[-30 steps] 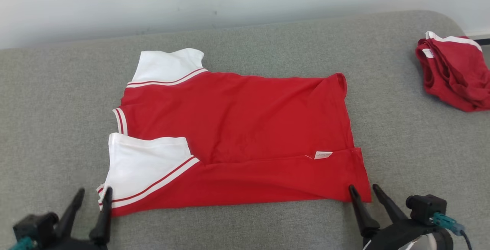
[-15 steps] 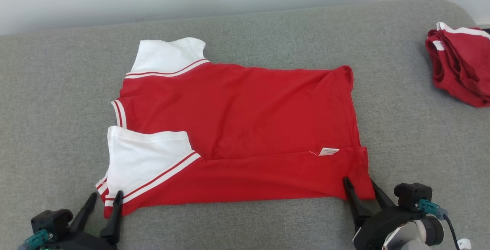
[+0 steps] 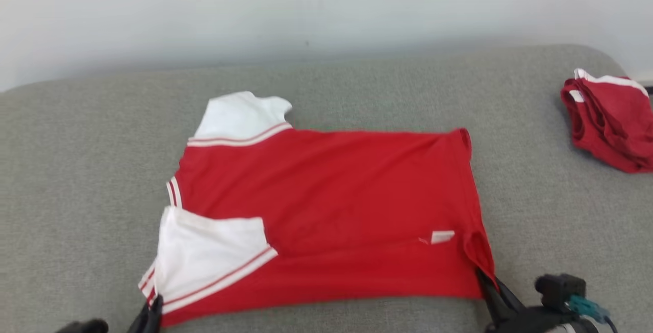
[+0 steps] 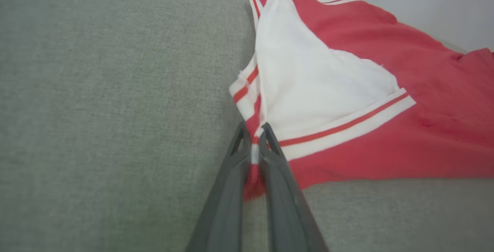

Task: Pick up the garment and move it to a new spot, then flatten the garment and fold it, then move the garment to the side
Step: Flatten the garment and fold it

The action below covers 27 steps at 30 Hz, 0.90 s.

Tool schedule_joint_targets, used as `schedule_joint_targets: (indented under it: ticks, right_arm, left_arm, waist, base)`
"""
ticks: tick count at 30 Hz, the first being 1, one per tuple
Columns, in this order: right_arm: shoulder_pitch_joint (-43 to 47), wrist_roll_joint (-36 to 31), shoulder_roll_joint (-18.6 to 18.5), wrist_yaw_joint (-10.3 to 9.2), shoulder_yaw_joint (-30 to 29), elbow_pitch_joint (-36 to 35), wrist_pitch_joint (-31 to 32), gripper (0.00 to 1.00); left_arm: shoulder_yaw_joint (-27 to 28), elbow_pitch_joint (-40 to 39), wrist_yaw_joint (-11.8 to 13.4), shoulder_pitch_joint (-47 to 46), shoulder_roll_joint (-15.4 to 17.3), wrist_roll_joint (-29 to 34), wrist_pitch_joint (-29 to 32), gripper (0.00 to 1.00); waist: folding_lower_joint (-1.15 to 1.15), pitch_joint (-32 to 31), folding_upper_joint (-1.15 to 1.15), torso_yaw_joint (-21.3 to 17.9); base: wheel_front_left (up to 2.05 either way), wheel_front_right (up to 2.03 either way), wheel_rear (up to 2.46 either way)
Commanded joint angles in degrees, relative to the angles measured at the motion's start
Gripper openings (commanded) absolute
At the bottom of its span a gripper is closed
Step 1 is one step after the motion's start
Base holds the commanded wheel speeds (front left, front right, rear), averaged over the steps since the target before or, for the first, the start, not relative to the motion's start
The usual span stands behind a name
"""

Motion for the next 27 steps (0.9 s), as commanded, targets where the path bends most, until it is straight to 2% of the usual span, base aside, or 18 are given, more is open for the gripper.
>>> schedule_joint_targets:
  ticks: [1,6,11,12,13,14,15,18,21,27]
  right_arm:
    - [1.6,0.5,-1.3,0.02,-0.4,-0.6,0.4,0.00]
    - [7.3,1.4,-4.4,0.01,-3.0,-5.3,3.5,0.00]
    - [11.5,1.2,-4.1,0.01,-6.4,-9.7,5.8,0.00]
    - [11.9,0.9,-3.7,0.02,-6.4,-10.8,5.6,0.45]
    - [12.2,0.7,-3.3,0.02,-6.9,-11.4,5.4,1.00]
    - [12.4,0.1,-3.3,0.02,-7.0,-12.0,5.1,1.00]
    - [12.5,-1.0,-3.3,0.02,-6.9,-12.6,4.7,1.00]
    - [12.0,-2.6,-2.8,0.02,-7.3,-13.8,3.5,1.00]
    - [11.1,-4.2,-1.7,0.02,-8.7,-15.5,1.3,1.00]
    - [8.9,-10.1,0.6,0.02,-10.3,-19.4,-4.3,1.00]
  left_arm:
    - [0.4,-0.9,0.5,1.9,-0.4,0.0,0.0,0.00]
    - [-0.5,-5.2,0.9,7.3,-3.1,1.2,0.0,0.00]
    - [-0.5,-5.8,1.1,9.1,-4.4,2.1,0.0,0.00]
    - [-0.5,-5.5,1.1,9.0,-4.5,2.4,0.0,0.00]
    - [-0.3,-5.5,1.2,8.6,-4.7,2.7,0.0,0.27]
    - [0.0,-5.5,1.3,8.3,-4.8,3.0,0.0,0.55]
    - [0.5,-5.6,1.4,8.0,-4.9,3.2,0.0,1.00]
    - [2.2,-6.9,1.3,7.3,-5.0,3.4,0.0,1.00]
    - [6.5,-10.8,2.1,6.5,-5.6,4.8,0.0,1.00]
    - [14.0,-20.2,3.4,6.3,-6.9,11.5,0.0,1.00]
  waist:
    - [0.01,-1.8,0.00,1.4]
    - [0.01,-2.0,0.00,2.7]
    - [0.01,-2.2,0.00,3.3]
    - [0.01,-2.3,0.00,3.3]
    - [0.01,-2.3,0.00,3.3]
    - [0.01,-2.4,0.00,3.3]
    - [0.01,-2.5,0.00,3.2]
    - [0.01,-2.4,0.00,3.0]
    - [0.01,-2.3,0.00,2.8]
    - [0.01,-2.8,0.00,2.2]
  base:
    - [0.00,0.00,0.00]
    - [0.00,0.00,0.00]
    - [0.00,0.00,0.00]
    - [0.00,0.00,0.00]
    - [0.00,0.00,0.00]
    - [0.00,0.00,0.00]
    - [0.00,0.00,0.00]
    - [0.00,0.00,0.00]
    - [0.00,0.00,0.00]
    - [0.00,0.00,0.00]
